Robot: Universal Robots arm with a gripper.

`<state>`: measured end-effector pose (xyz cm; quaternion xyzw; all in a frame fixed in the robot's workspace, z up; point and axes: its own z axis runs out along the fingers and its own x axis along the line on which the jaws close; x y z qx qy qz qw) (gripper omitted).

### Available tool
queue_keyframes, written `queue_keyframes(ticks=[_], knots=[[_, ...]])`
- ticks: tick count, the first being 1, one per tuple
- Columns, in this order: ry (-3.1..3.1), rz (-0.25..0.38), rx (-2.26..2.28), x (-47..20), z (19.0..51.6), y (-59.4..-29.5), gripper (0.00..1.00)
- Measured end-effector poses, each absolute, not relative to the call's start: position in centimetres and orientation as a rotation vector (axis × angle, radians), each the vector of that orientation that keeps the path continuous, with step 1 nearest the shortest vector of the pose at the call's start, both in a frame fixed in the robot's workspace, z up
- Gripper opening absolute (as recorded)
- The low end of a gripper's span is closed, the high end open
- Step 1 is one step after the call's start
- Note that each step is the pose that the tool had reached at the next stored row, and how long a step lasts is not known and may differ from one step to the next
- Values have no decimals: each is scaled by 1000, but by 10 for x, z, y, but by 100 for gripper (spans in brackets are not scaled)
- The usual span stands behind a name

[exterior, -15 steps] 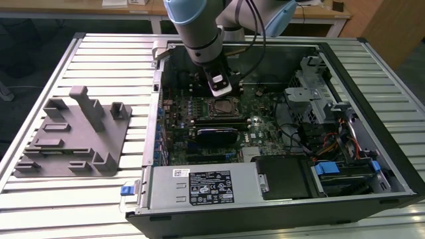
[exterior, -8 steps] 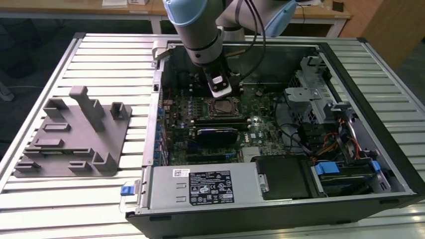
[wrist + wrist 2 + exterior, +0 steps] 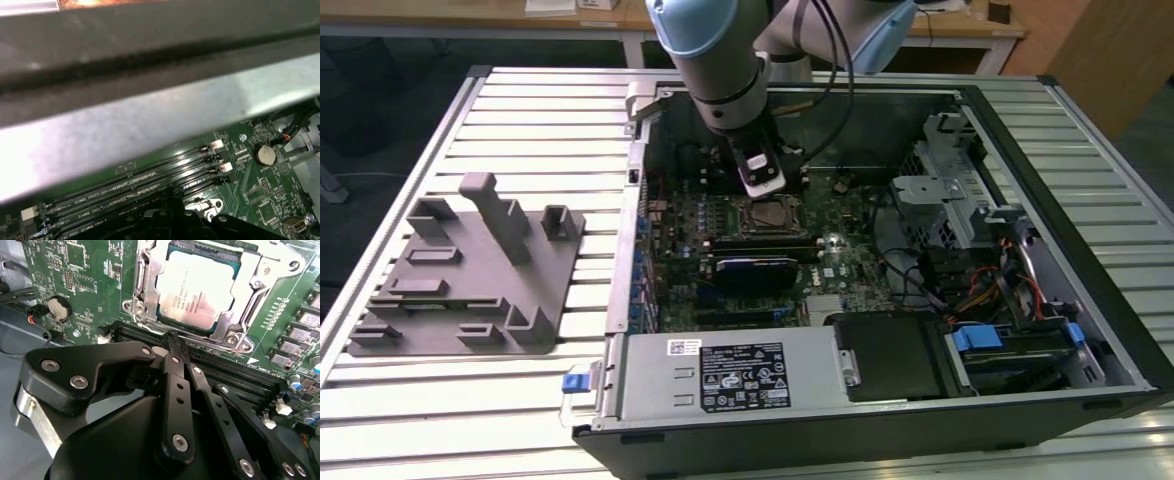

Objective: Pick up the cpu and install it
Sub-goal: 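Install the first cpu locking lever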

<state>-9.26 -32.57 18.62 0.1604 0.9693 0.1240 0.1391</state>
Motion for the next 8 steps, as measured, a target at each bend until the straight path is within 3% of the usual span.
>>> queue_keyframes(ticks=[8], knots=[[2802, 359, 465, -93, 199, -326, 11]])
